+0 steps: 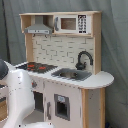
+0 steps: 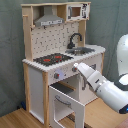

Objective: Play with the kitchen

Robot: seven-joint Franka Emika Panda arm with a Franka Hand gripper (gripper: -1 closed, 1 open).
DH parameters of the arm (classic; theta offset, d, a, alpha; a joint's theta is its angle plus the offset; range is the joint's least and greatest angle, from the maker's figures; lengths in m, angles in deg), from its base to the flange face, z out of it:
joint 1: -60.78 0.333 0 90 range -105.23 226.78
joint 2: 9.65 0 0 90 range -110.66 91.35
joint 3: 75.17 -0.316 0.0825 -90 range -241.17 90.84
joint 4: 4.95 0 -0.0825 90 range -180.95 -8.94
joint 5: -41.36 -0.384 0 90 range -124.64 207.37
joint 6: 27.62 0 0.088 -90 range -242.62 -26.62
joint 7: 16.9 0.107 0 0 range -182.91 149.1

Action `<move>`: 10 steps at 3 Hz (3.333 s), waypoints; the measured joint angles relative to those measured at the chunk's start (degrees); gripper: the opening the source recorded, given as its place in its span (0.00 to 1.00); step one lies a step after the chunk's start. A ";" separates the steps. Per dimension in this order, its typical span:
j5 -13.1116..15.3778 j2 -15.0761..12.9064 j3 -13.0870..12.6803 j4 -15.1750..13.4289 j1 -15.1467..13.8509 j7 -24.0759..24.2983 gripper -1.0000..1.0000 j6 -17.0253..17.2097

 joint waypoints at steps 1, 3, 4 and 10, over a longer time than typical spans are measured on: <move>3.34 -1.13 0.00 0.00 0.25 5.68 1.00 -0.86; 4.30 -2.64 -0.07 0.11 0.70 17.18 1.00 -5.12; 4.27 -3.87 -0.65 0.69 0.71 22.84 1.00 -8.24; 4.08 -27.16 -2.29 14.02 3.66 31.54 1.00 -8.01</move>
